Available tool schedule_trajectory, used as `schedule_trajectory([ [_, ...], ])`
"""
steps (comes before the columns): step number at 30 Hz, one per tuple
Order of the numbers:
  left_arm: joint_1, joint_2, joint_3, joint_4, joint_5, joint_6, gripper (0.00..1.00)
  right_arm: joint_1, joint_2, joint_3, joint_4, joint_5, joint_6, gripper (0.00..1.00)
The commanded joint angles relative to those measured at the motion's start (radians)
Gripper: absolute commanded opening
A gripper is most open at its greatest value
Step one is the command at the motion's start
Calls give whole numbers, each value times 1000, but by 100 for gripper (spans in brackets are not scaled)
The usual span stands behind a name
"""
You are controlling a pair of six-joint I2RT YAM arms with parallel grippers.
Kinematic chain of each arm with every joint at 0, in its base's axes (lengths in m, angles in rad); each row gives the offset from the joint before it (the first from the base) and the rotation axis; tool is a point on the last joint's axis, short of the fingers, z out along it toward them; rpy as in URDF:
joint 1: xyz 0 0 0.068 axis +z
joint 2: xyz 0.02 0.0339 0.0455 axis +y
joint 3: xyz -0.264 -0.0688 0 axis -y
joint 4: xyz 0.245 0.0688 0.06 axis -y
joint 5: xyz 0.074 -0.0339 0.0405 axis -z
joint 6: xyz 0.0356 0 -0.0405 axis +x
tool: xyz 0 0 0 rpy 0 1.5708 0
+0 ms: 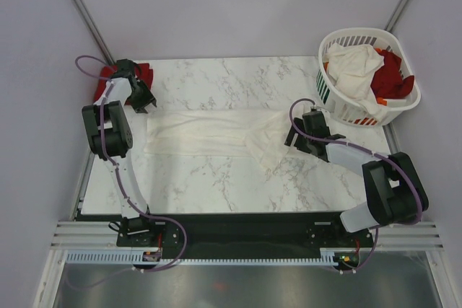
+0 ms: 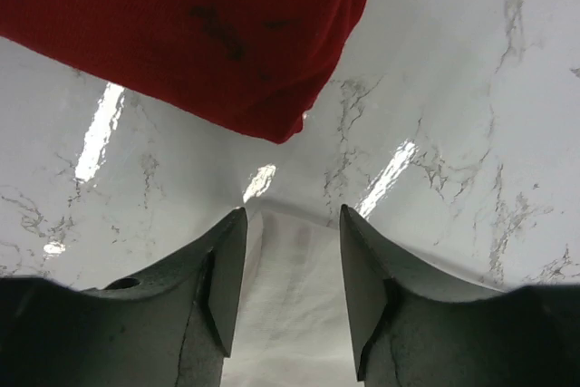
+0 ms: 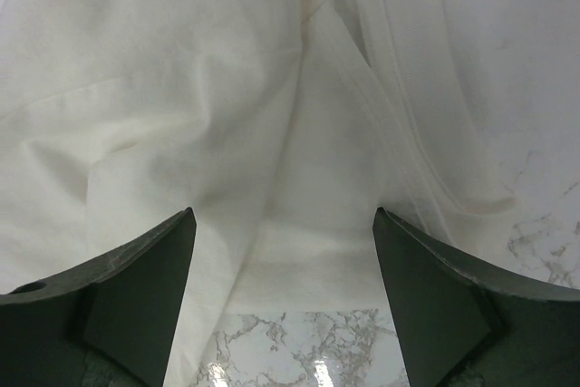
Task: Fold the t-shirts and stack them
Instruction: Fold the tshirt
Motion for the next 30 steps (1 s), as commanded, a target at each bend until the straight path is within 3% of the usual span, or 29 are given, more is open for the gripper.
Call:
schedule_trajectory([
  [1, -5, -32, 40, -20, 6, 4, 55, -5, 0, -2, -33, -8, -11, 88],
  [4, -5, -133, 26, -21, -53, 4, 68, -5, -40, -26, -41, 1, -10, 89],
  [9, -8, -344, -31, -33, -99, 25, 69, -2, -80, -53, -58, -9, 15, 89],
  [13, -32, -466, -240, -27, -66, 4, 68, 14, -104, -73, -61, -20, 35, 89],
  [19, -117, -509, -519, 36, 15, -86, 65, 21, -92, -76, -84, 3, 41, 88],
  [22, -141, -520, -632, 92, 17, -125, 69, 21, -69, -57, -81, 9, 50, 87],
  [30, -163, -469, -701, 137, -40, -159, 73, 20, 185, 183, -76, 17, 52, 85],
])
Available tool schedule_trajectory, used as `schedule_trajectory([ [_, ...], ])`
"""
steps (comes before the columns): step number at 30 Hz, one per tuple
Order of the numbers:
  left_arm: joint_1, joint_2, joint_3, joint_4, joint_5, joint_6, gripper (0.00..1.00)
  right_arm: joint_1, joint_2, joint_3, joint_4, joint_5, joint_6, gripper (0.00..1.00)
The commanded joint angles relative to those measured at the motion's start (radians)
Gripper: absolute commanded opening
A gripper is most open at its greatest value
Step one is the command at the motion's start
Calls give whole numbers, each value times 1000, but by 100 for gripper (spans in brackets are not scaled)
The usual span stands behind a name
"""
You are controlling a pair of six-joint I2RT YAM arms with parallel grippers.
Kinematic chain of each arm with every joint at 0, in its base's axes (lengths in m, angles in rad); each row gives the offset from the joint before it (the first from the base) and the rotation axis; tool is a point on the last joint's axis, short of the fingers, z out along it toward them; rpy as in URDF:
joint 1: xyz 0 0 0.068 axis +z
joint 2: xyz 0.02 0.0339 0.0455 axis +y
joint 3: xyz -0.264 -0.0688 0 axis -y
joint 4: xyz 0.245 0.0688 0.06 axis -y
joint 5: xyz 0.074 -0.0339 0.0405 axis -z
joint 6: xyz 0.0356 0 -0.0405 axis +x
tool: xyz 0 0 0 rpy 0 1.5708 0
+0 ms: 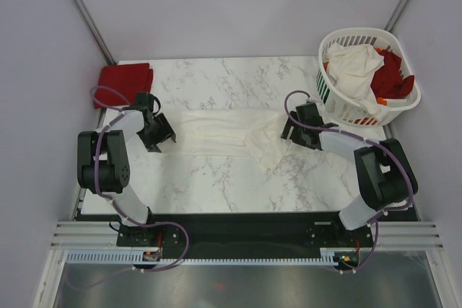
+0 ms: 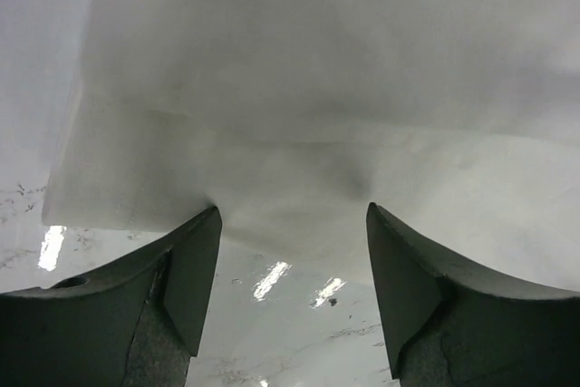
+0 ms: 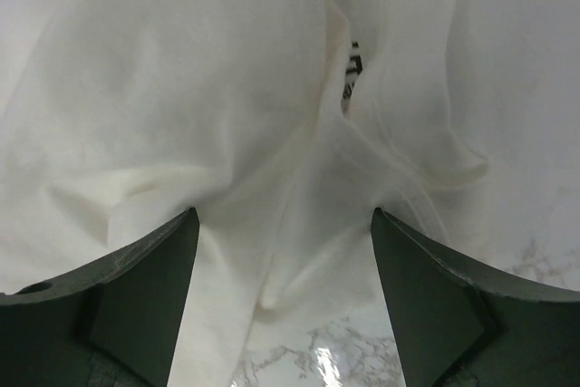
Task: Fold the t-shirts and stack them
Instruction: Fold the tshirt
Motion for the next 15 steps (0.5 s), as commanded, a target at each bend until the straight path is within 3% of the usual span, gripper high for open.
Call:
schedule_trajectory([
  [1, -7, 31, -1, 65, -37, -52, 73, 4, 136, 156, -10, 18, 21, 85],
  [3, -8, 48, -6, 65, -18, -60, 73, 4, 202, 237, -20, 15, 24, 85],
  [8, -77, -36, -72, 66, 71, -89, 69, 3, 533, 703, -164, -36, 21, 85],
  [12, -198, -207, -193, 68, 131, -168, 69, 3, 739, 1024, -182, -150, 42, 85],
  [14, -247, -289, -234, 73, 162, -199, 69, 4, 877, 1266, -182, -212, 18, 86],
  [15, -298, -311, -279, 83, 165, -251, 69, 4, 982, 1363, -182, -306, 1, 89],
])
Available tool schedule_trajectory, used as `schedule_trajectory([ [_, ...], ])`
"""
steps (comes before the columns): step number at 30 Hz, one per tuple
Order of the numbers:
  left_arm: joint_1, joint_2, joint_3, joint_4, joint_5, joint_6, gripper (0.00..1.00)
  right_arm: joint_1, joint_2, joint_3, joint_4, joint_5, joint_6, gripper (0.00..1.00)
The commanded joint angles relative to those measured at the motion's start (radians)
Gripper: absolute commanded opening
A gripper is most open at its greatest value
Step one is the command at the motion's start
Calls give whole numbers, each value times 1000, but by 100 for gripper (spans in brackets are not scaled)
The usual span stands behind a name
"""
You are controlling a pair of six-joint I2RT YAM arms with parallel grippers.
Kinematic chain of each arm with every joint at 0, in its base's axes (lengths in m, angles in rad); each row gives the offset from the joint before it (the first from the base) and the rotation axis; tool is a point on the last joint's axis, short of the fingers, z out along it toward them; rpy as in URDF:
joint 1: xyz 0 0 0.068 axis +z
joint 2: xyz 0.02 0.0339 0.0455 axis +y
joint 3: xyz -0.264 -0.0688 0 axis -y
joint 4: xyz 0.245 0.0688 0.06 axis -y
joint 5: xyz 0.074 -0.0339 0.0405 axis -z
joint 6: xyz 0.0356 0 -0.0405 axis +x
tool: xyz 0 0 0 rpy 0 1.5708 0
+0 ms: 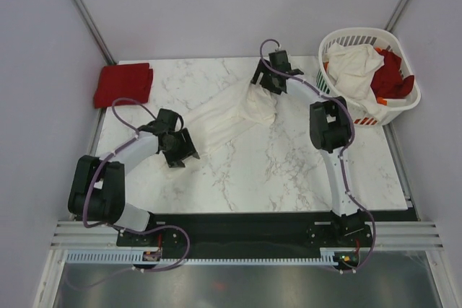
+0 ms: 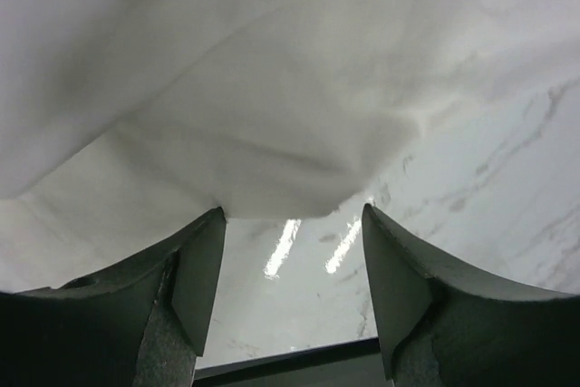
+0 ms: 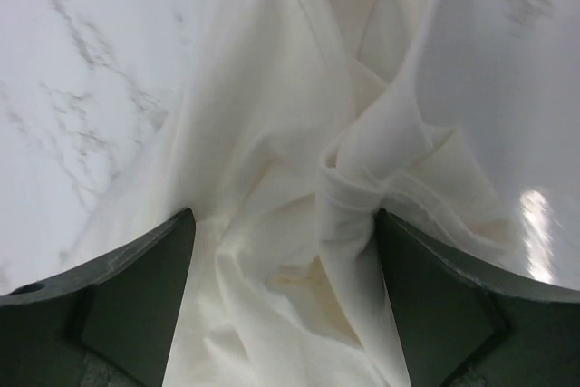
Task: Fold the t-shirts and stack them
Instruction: Fold the tshirt
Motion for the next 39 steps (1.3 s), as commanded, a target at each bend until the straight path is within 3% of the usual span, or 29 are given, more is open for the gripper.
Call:
schedule_trajectory([
  [1, -108, -123, -94, 39, 89, -165, 70, 7, 210, 414, -15, -251, -36, 90],
  [3, -230, -144, -146, 97, 143, -265, 70, 7, 320, 594, -16, -369, -77, 98],
  [5, -328, -117, -140, 152, 162, -325, 70, 0, 293, 629, -7, -336, -110, 98],
  [8, -523, -76, -23, 168, 139, -390, 70, -16, 108, 399, 60, -201, -186, 98],
  [11, -592, -55, 94, 169, 149, -385, 70, -31, -81, 212, 59, -66, -237, 98],
  [13, -603, -49, 146, 158, 159, -367, 95, -36, -219, 74, 42, 42, -240, 98],
  [17, -562, -78, 258, 33, 52, -254, 96, -40, -411, -193, 27, 42, -156, 98],
  [21, -374, -137, 245, -53, 25, -117, 98, -10, -526, -493, 46, -79, -43, 98],
  [24, -231, -206, 217, -96, 36, -40, 98, 67, -537, -590, 79, -155, -21, 98],
  [26, -156, -244, 234, -133, 27, 29, 97, 134, -535, -621, 102, -196, 10, 98],
  [32, -71, -318, 300, -269, -91, 181, 98, 343, -518, -698, 184, -302, 126, 98],
  [39, 29, -384, 265, -286, -116, 230, 100, 481, -410, -700, 260, -316, 226, 97],
])
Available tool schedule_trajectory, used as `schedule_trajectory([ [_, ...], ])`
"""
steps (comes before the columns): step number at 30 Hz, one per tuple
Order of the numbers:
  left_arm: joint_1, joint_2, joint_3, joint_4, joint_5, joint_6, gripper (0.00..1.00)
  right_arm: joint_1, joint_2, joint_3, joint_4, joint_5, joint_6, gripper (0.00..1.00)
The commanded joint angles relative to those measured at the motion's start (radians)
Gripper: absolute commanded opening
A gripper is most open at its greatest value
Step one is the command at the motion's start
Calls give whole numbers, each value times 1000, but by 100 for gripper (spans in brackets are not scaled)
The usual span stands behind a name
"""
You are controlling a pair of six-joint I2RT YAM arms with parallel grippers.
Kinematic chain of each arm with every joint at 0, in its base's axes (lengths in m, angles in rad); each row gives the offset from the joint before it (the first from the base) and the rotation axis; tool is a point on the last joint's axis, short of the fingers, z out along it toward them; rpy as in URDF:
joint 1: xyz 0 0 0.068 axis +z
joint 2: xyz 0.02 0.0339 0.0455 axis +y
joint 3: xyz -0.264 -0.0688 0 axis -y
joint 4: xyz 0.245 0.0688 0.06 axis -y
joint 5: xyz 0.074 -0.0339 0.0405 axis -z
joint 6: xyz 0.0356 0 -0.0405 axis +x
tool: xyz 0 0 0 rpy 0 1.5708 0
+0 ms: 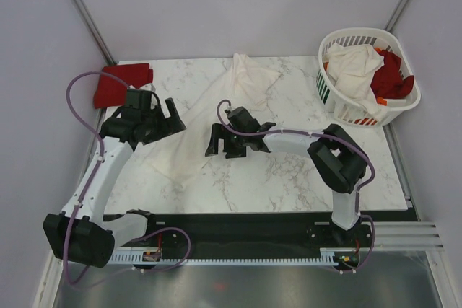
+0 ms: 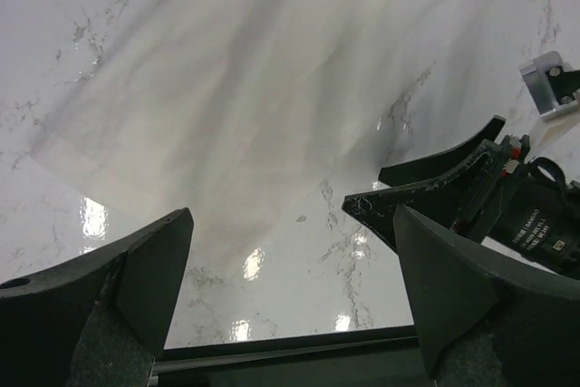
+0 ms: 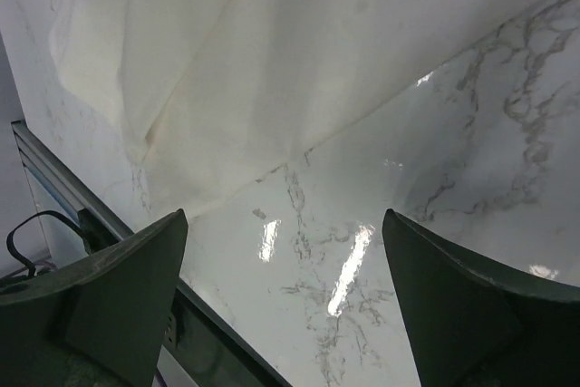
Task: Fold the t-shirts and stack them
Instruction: Fold the tshirt
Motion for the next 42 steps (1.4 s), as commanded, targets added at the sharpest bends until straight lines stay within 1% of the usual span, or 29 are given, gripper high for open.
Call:
schedule_trajectory([
  [1, 34, -25, 2, -29, -23, 85, 100, 17, 81, 20, 93, -30, 94, 97],
  [4, 50, -39, -24, -26, -20, 85, 100, 27, 136, 40, 141, -73, 131, 93],
  [6, 54, -48, -33, -20, -18, 88, 100, 36, 151, 43, 148, -58, 134, 92],
  [9, 61, -67, -50, -9, -18, 91, 100, 40, 177, 54, 153, -36, 134, 87],
  [12, 65, -65, -59, -2, -9, 91, 100, 46, 199, 69, 147, -9, 114, 72],
  [13, 67, -65, -64, 1, -3, 88, 100, 49, 200, 66, 142, 7, 108, 63],
  [15, 68, -68, -68, 6, -3, 85, 100, 56, 213, 63, 141, 31, 85, 53],
  [16, 68, -71, -77, 12, -4, 82, 100, 60, 217, 63, 142, 39, 80, 41],
  [18, 68, -76, -82, 20, -1, 80, 100, 60, 231, 56, 145, 36, 68, 30],
  [19, 68, -77, -85, 20, 3, 80, 100, 60, 231, 48, 147, 44, 65, 23],
  [20, 68, -79, -88, 21, 5, 82, 100, 60, 224, 31, 151, 53, 62, 19],
  [21, 68, -79, -91, 20, 5, 82, 100, 60, 219, 22, 159, 62, 57, 13],
  [22, 68, -82, -96, 23, 5, 85, 100, 58, 213, 16, 161, 85, 54, 1],
  [27, 68, -90, -105, 23, 5, 93, 100, 55, 196, -13, 167, 131, 27, 0],
  [28, 68, -91, -104, 23, 6, 93, 100, 47, 173, -24, 161, 136, 19, 0],
  [30, 70, -97, -104, 23, 34, 96, 100, 34, 127, -94, 124, 180, 13, 0],
  [31, 68, -105, -104, 23, 43, 100, 100, 15, 66, -127, 116, 205, 10, 0],
  [32, 68, -108, -107, 21, 54, 100, 100, 4, 29, -206, 86, 225, 1, 0],
  [33, 68, -114, -110, 21, 81, 99, 99, -8, -8, -249, 58, 251, -4, 0],
  [34, 68, -125, -120, 23, 103, 94, 99, -34, -86, -338, 43, 284, -6, 0],
  [36, 67, -137, -136, 23, 158, 85, 100, -65, -164, -413, -17, 342, 2, 0],
  [37, 65, -143, -150, 21, 173, 83, 100, -95, -239, -446, -36, 356, 4, 0],
  [38, 61, -157, -157, 21, 186, 82, 100, -109, -276, -501, -54, 370, 7, 0],
  [39, 61, -163, -163, 21, 210, 77, 100, -127, -308, -521, -107, 387, 26, 0],
  [40, 56, -168, -180, 24, 225, 67, 100, -163, -376, -539, -124, 404, 33, 0],
  [42, 47, -172, -196, 24, 248, 56, 100, -196, -440, -590, -176, 426, 59, 1],
])
